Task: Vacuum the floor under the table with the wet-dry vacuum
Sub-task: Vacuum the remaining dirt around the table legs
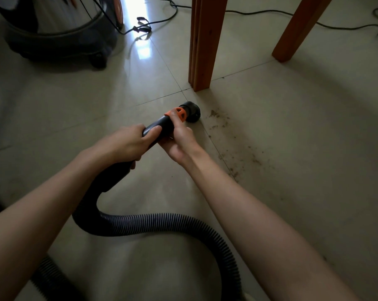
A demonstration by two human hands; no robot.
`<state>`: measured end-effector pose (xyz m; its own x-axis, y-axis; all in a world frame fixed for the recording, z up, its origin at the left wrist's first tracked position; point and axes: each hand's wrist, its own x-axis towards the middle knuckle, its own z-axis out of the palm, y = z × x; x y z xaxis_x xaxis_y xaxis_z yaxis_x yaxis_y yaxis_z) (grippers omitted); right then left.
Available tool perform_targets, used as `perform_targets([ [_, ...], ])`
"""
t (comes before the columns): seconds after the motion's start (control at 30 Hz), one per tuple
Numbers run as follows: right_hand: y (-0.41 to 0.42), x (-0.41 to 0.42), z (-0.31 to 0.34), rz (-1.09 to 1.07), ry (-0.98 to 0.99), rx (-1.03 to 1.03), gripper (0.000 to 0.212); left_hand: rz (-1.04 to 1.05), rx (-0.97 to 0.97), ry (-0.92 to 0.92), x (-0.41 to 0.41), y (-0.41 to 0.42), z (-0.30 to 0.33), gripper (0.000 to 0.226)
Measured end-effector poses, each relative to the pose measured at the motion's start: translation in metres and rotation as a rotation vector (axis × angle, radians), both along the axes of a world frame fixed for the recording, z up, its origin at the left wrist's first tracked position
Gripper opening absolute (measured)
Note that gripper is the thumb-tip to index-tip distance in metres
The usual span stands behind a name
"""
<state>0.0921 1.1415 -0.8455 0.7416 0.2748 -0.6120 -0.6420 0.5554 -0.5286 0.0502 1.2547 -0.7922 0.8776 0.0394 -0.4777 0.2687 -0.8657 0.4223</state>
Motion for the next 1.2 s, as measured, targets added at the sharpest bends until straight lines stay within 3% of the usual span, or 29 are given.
perform_targets([
  [0.1,-0.001,0.004,0.000,-0.049,0.070,0.036,0.028,0.004,-0.048,0.047,-0.004,-0.002,0.000,0.050],
  [0.2,-0.001,0.006,-0.001,-0.085,0.115,0.053,0.046,0.001,-0.062,0.087,-0.003,-0.004,0.000,0.047],
  [0.4,-0.003,0.013,-0.008,-0.093,0.135,0.075,0.058,-0.014,-0.095,0.103,-0.001,-0.010,0.003,0.043],
  [0.8,-0.002,0.019,-0.006,-0.107,0.115,-0.071,0.030,0.014,-0.081,0.066,0.005,-0.016,-0.007,0.051],
  [1.2,-0.008,0.026,0.007,-0.106,0.101,-0.123,0.035,0.021,-0.082,0.045,0.012,-0.021,-0.006,0.051],
])
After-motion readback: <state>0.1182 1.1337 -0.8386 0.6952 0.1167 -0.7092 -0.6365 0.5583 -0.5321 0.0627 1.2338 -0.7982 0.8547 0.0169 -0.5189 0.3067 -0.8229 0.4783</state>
